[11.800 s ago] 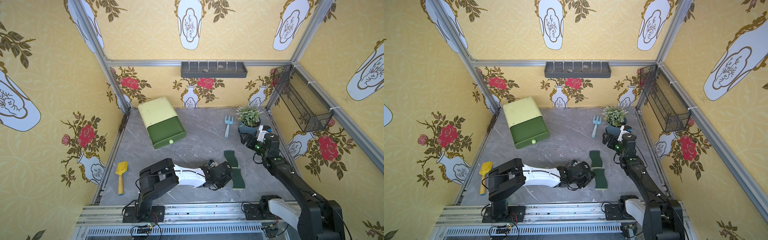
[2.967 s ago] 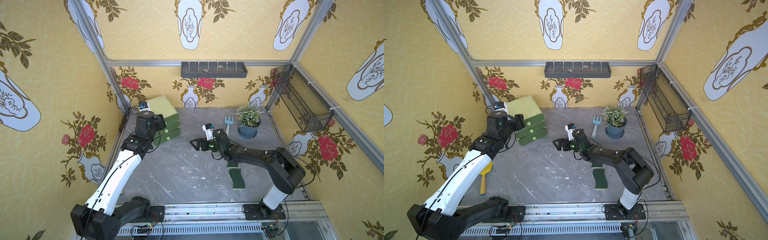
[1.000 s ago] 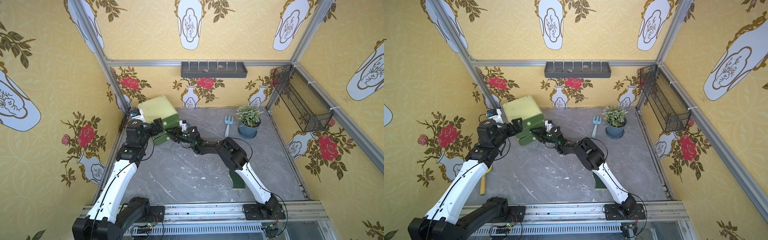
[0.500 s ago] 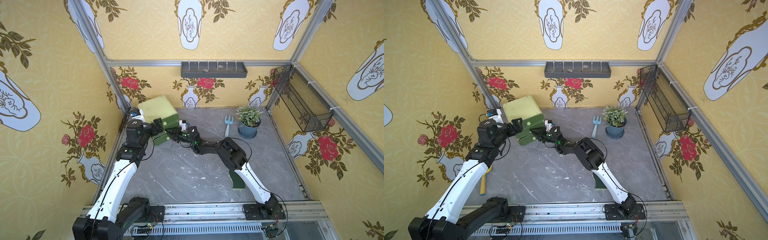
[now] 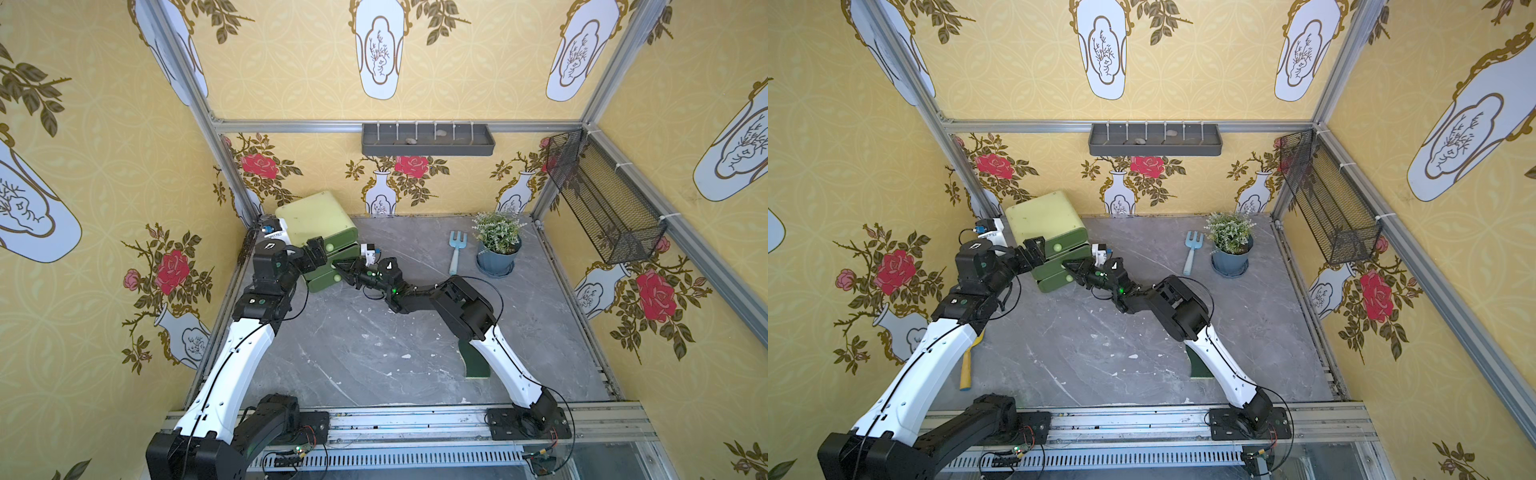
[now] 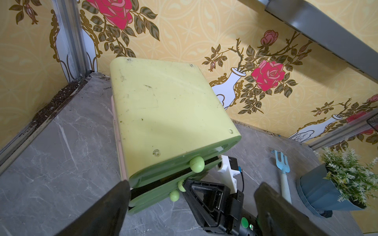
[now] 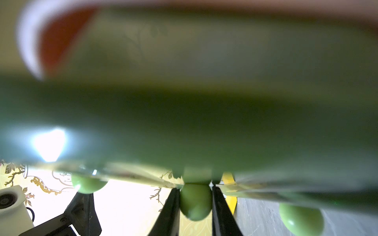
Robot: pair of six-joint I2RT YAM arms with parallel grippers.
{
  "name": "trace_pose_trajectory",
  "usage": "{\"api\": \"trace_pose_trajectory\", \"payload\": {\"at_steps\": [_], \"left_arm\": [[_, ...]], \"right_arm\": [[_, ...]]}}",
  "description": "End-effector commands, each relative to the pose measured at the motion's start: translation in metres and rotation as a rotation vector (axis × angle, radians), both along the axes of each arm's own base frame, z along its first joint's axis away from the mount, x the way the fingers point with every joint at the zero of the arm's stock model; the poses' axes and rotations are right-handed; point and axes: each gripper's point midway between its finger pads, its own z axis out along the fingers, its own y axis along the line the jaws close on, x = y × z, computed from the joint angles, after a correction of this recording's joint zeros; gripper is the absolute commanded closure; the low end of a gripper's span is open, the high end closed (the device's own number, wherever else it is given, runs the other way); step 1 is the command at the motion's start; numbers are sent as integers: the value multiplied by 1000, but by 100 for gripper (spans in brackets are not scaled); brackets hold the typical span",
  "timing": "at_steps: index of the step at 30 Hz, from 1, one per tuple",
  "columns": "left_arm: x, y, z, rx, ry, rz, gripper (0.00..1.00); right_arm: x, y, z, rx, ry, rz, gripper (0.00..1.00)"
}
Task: Take the sponge out of the drawer
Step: Open the drawer in the storage box.
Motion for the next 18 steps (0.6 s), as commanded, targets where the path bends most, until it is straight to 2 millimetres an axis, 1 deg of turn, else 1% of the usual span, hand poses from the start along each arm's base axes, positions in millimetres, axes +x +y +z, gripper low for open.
{"api": "trace_pose_trajectory", "payload": {"at_steps": [1,18], "left_arm": [[2,-1,2,-2,-16,-6,0],[3,-1,1,0,-13,-6,0]], "right_arm": [[-5,-1,11,31,-10,11,80],[-8,-5,27,48,-39,12,83]]}}
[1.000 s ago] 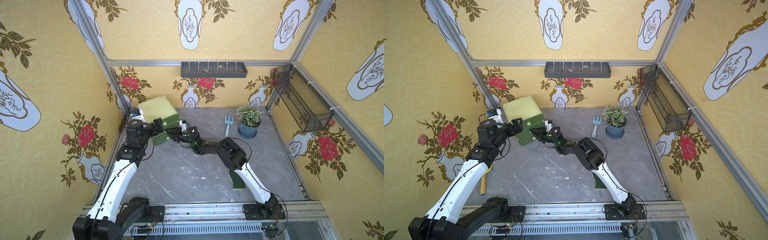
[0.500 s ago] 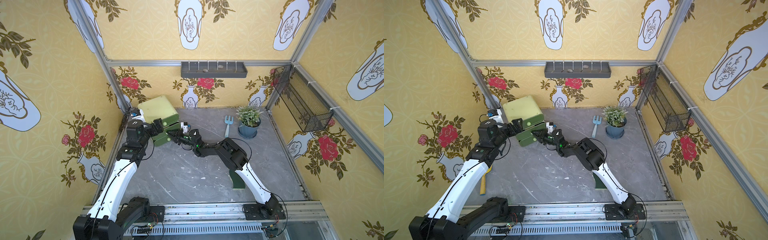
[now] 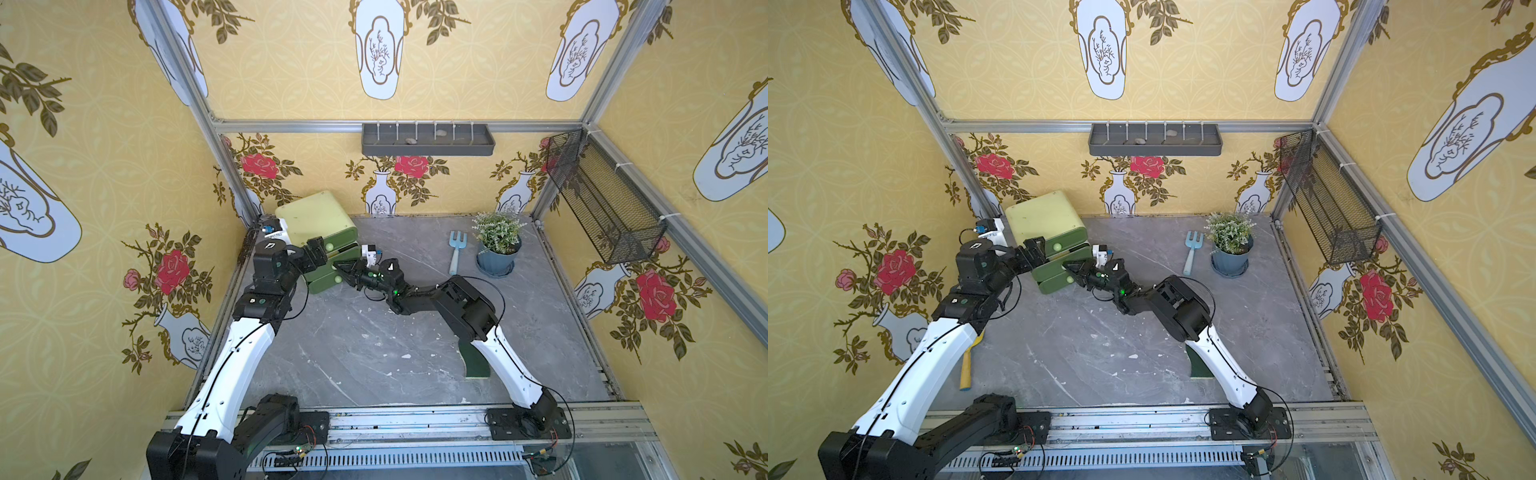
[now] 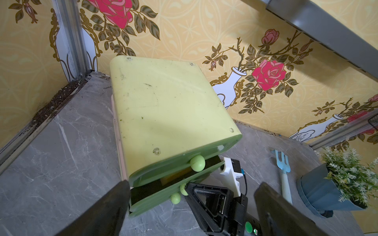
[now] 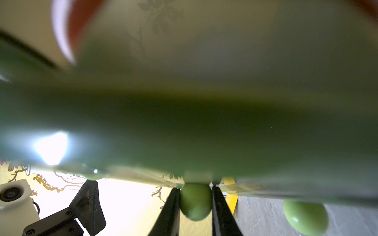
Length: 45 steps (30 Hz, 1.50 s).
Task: Take the sponge out of the drawer
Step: Open the drawer in the storage box.
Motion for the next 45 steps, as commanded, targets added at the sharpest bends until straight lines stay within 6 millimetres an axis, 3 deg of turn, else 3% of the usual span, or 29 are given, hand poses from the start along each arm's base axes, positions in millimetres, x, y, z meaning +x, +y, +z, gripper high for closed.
{"api": "trace_pose_trajectory", "payload": {"at_steps": [1,18,31,45], "left_arm": [[2,-1,2,-1,-17,-7,0],[2,-1,1,-1,-16,-8,0],[3,-1,0,-1,-13,-7,0],[3,0,-1,5,-11,-4,0]], "right_arm": [[-4,-1,23,46,-42,10,83],[-20,-11,26,60,-35,24,84],[-50,-25,26,66,-22,45,85],[-88,-46,13,44,6,37,85]]}}
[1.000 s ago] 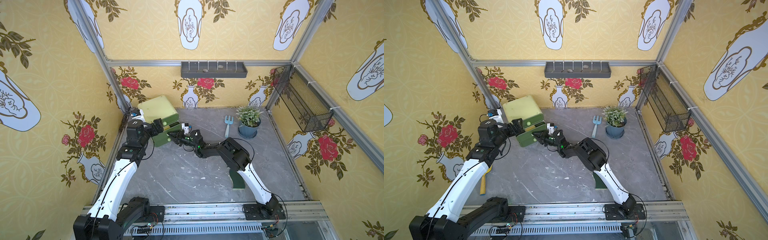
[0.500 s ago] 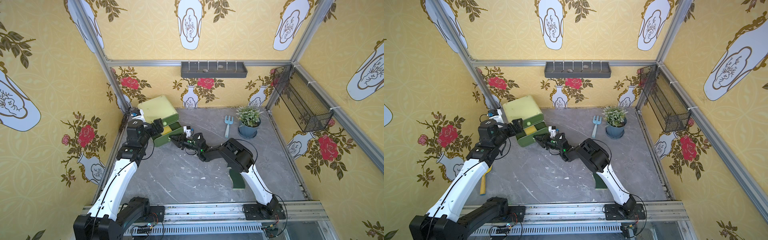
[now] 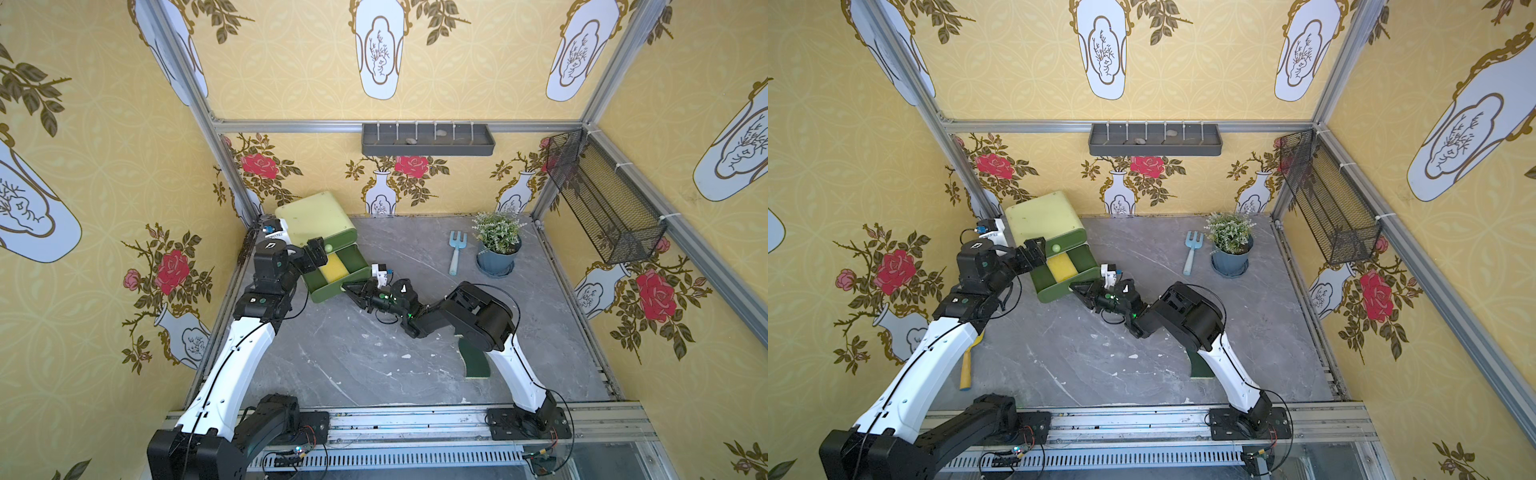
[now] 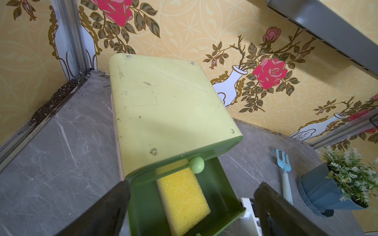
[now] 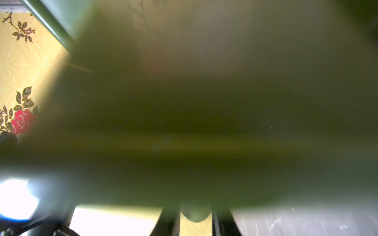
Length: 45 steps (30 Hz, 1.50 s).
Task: Take the sponge out of the drawer
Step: Open the drawer in the storage box.
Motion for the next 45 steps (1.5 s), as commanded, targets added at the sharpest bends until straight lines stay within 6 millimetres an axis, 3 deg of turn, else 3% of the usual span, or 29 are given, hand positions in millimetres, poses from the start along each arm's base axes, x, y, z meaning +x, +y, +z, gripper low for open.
{"api": "trace_pose_trajectory", "payload": {"at_steps": [1,11,25,45], "left_arm": [[2,0,3,6,-22,-2,0],[2,1,4,5,-26,0,0],[2,2,4,6,-25,3,0],[3,3,2,7,-21,5,0]], "right_arm": [[-13,-3,19,64,-39,26,86],[-26,-5,15,53,-28,28,85],[-28,-7,9,40,-19,17,79],[-30,-17,2,1,-23,-9,29]]}}
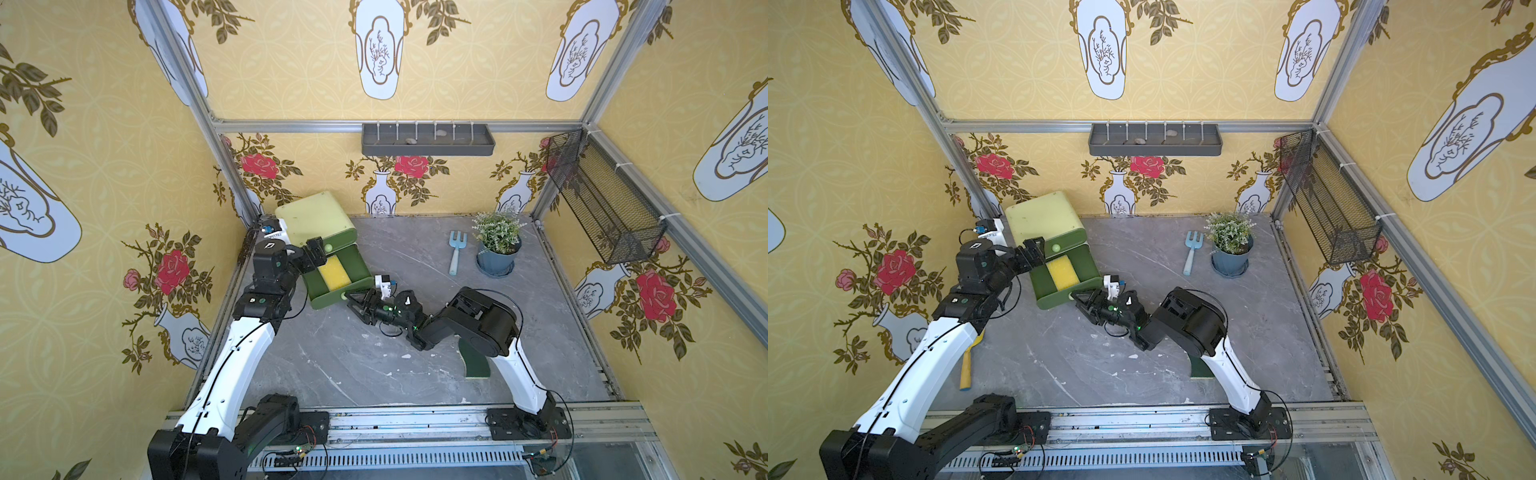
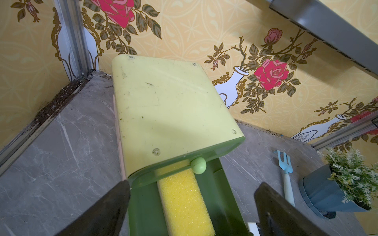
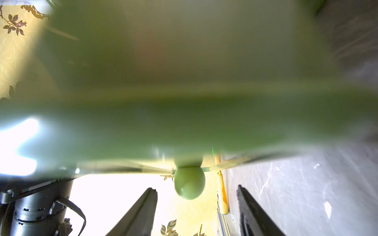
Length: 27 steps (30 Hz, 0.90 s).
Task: Take the sponge out of the drawer
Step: Open the drawer in the storage box.
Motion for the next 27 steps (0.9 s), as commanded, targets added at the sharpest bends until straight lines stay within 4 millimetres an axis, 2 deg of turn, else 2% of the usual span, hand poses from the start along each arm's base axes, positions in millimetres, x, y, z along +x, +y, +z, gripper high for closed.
{"api": "trace_pose_trajectory", "payload": {"at_steps": [1,16,22,27], "left_arm": [[2,0,2,5,-18,-3,0],[2,2,2,9,-21,3,0],[2,2,2,13,-21,6,0],[1,2,4,12,-27,5,0]], "right_arm": [[-2,-5,13,25,-45,-7,28],[-8,-47,3,-137,-114,-122,19],[-7,-61,18,-277,-242,-182,16],[-6,-62,38,-392,-378,-194,15]]}}
